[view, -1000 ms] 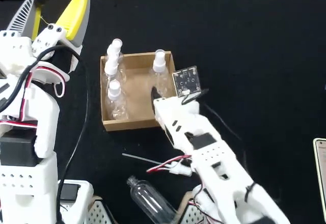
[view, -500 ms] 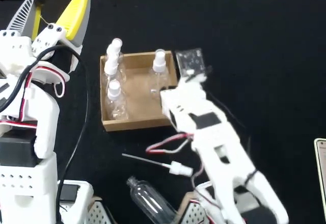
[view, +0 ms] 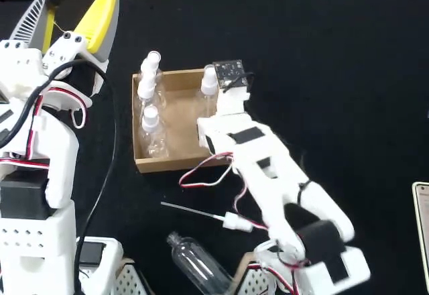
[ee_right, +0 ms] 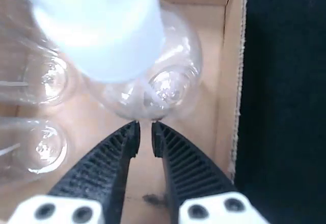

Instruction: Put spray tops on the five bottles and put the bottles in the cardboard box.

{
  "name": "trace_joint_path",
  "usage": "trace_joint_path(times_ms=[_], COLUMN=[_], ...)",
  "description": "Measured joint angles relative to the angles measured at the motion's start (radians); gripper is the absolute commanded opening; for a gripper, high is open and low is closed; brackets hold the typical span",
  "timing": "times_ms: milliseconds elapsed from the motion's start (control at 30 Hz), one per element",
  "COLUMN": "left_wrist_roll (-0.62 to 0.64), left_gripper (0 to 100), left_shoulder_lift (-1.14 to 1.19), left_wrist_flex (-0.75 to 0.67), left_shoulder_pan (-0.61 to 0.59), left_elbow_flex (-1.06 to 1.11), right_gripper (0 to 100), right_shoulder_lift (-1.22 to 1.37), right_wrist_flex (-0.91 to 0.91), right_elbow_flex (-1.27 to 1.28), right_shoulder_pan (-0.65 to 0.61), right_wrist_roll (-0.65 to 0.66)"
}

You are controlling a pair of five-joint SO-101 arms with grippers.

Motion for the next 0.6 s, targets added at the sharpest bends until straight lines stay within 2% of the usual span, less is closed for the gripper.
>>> trace_joint_path(times_ms=[233, 433, 600], left_wrist_roll=[0.000, 0.000, 0.000], left_gripper=[27, 27, 27], left_shoulder_lift=[0.000, 0.000, 0.000], left_wrist_flex=[0.000, 0.000, 0.000], left_shoulder_pan=[0.000, 0.000, 0.000], left_elbow_flex=[0.000, 0.000, 0.000], right_gripper=[1.0, 1.0, 1.0], right_shoulder_lift=[0.052, 0.052, 0.054], right_wrist_flex=[0.000, -0.135, -0.172], right_elbow_flex=[-0.046, -0.023, -0.018], right_shoulder_pan=[0.000, 0.000, 0.000], right_wrist_roll=[-0.003, -0.003, -0.003])
